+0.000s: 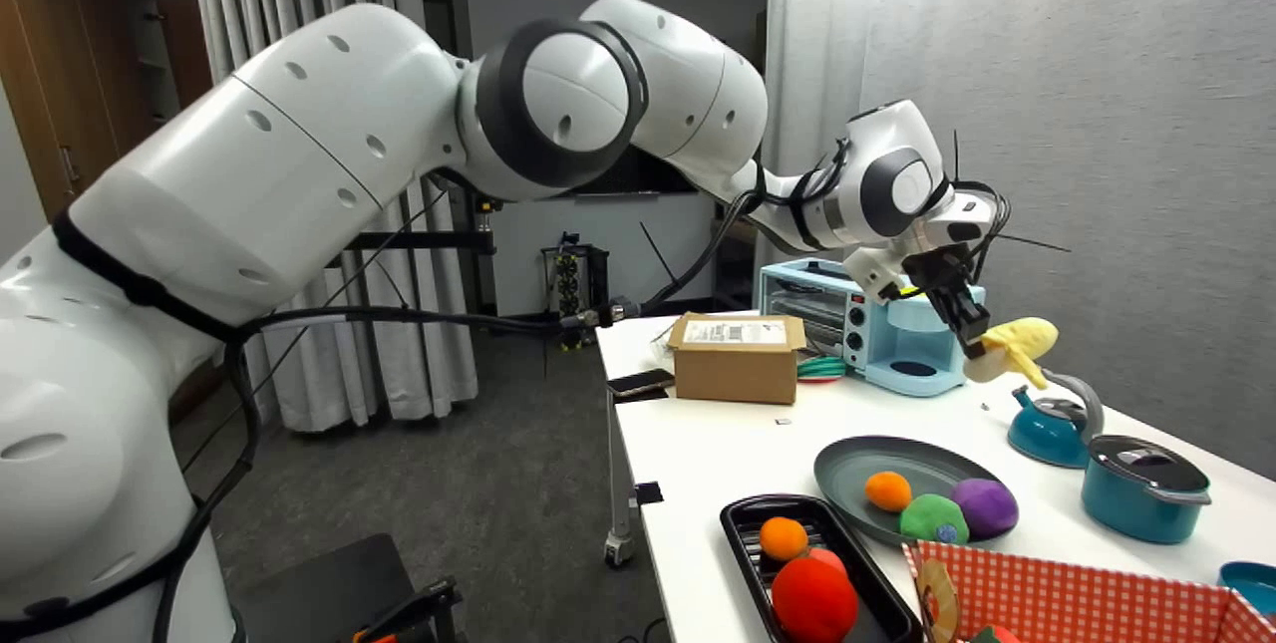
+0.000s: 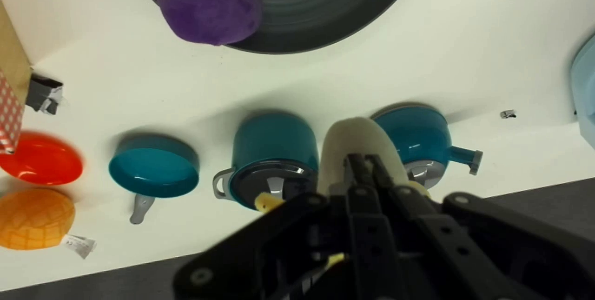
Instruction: Put the banana plush toy in the basket
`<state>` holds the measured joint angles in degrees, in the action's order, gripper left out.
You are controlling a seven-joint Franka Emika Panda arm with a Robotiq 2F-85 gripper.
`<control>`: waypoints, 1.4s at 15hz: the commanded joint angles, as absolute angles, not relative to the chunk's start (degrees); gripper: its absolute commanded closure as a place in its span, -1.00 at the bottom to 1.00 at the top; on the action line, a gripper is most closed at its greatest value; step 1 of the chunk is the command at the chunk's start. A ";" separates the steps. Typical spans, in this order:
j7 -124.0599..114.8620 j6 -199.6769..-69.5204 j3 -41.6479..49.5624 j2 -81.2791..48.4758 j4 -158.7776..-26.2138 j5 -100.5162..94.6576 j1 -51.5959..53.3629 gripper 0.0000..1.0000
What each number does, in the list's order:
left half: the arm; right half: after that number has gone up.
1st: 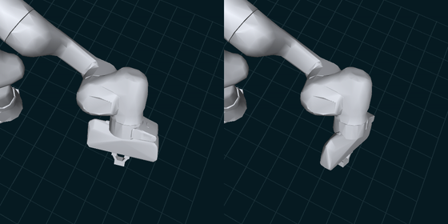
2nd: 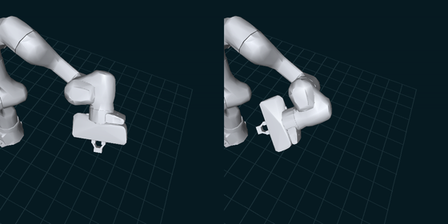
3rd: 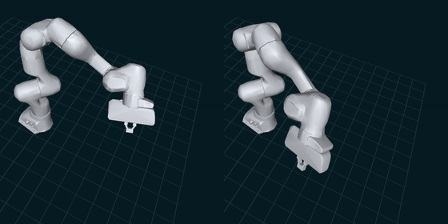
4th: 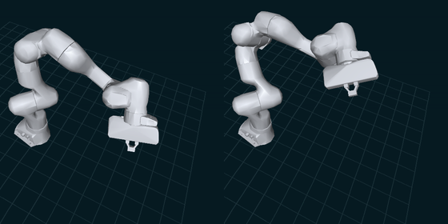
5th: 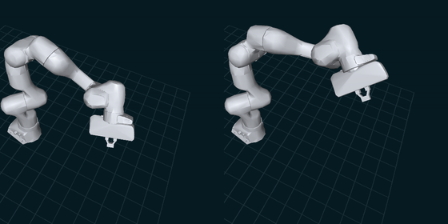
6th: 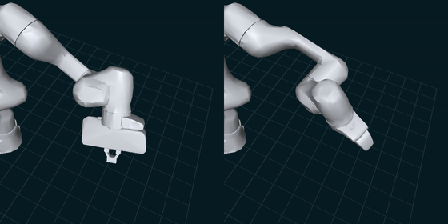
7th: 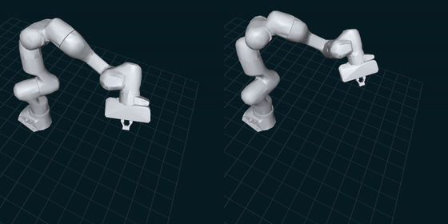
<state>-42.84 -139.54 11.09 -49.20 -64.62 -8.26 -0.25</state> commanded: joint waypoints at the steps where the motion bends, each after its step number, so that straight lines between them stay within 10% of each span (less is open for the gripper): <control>1: -47.19 -145.19 14.80 -41.25 -78.19 -8.80 3.06 0.98; 21: -71.14 -158.67 27.18 -17.63 -120.36 -17.46 8.14 0.98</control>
<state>-67.06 -157.00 26.33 -21.84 -115.31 -14.45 7.32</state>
